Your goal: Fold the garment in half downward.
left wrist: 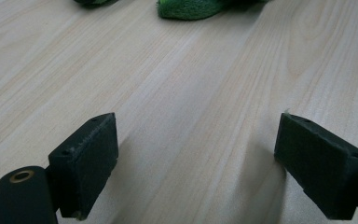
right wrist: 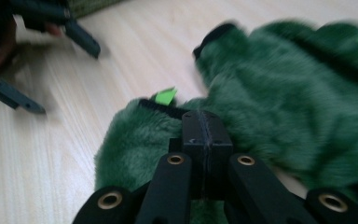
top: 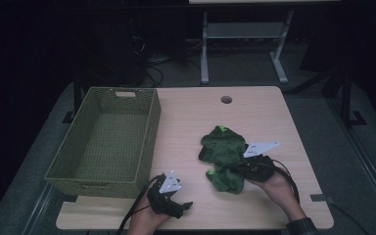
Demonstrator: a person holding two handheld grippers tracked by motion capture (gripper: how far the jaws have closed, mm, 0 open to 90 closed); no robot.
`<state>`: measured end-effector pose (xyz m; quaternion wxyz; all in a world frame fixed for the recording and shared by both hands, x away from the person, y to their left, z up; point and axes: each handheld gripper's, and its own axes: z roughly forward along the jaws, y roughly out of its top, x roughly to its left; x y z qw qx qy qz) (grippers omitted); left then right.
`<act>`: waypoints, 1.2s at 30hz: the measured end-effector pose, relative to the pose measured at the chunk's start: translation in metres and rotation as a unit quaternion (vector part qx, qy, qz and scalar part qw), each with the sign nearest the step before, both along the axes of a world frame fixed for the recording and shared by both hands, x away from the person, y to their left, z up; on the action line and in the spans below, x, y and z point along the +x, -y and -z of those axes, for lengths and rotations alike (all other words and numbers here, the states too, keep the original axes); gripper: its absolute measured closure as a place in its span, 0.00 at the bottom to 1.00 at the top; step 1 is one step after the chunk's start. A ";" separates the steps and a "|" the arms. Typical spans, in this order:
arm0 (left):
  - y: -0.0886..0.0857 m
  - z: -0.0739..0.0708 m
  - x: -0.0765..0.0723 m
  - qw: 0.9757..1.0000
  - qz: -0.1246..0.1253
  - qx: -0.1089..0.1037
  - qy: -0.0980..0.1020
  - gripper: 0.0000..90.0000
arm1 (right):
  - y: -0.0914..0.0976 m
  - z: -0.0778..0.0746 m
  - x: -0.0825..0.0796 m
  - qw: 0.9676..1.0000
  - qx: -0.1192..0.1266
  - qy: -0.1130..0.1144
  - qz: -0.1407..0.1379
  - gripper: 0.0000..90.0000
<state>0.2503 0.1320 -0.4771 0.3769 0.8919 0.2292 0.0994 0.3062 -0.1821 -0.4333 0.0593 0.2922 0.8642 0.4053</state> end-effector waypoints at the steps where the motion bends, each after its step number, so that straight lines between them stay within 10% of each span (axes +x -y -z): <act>1: 0.000 0.000 0.000 1.000 0.000 0.000 0.000 0.14 | -0.002 0.002 0.001 1.000 -0.002 -0.004 -0.004 0.99; 16: 0.000 0.000 0.000 1.000 -0.001 -0.001 -0.002 0.14 | -0.024 0.027 0.013 0.998 -0.015 -0.057 -0.022 1.00; 36: 0.008 -0.006 0.003 1.000 -0.006 0.001 -0.016 0.16 | -0.002 -0.005 0.003 1.000 0.002 0.005 0.023 0.67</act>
